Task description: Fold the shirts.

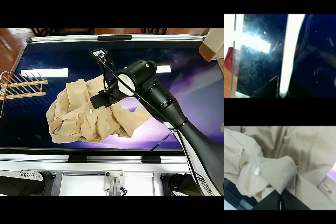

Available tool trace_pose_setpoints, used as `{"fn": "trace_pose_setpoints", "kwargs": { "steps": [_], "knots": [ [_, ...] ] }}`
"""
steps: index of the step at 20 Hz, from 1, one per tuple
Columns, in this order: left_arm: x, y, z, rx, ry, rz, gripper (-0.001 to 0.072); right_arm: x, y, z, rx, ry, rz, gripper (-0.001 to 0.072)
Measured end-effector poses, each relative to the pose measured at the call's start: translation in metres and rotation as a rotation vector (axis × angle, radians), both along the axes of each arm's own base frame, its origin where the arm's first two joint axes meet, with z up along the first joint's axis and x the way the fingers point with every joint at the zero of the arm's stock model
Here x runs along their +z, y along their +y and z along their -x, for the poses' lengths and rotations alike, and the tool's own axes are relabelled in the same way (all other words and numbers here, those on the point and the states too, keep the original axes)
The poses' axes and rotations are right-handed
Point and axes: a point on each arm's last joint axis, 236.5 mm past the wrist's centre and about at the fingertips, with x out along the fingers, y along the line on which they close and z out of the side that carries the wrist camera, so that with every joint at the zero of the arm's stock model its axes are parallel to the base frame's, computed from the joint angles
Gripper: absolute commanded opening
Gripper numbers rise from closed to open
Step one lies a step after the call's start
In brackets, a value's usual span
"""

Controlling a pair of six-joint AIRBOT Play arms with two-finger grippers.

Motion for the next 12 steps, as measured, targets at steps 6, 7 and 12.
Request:
{"fn": "trace_pose_setpoints", "kwargs": {
  "steps": [6,7,12],
  "knots": [
    [0.056,-0.001,-0.031,-0.008,-0.111,-0.055,0.0043,0.0,0.0,0.0,0.005,-0.003,0.003,0.0074],
    [0.073,-0.002,-0.04,-0.008,-0.15,-0.071,0.0043,0.0,0.0,0.0,0.01,-0.006,0.005,0.0074],
    [0.164,-0.022,-0.071,0.011,-0.36,-0.137,0.0042,0.015,-0.015,-0.006,0.0,-0.075,0.03,0.0074]
  ]
}}
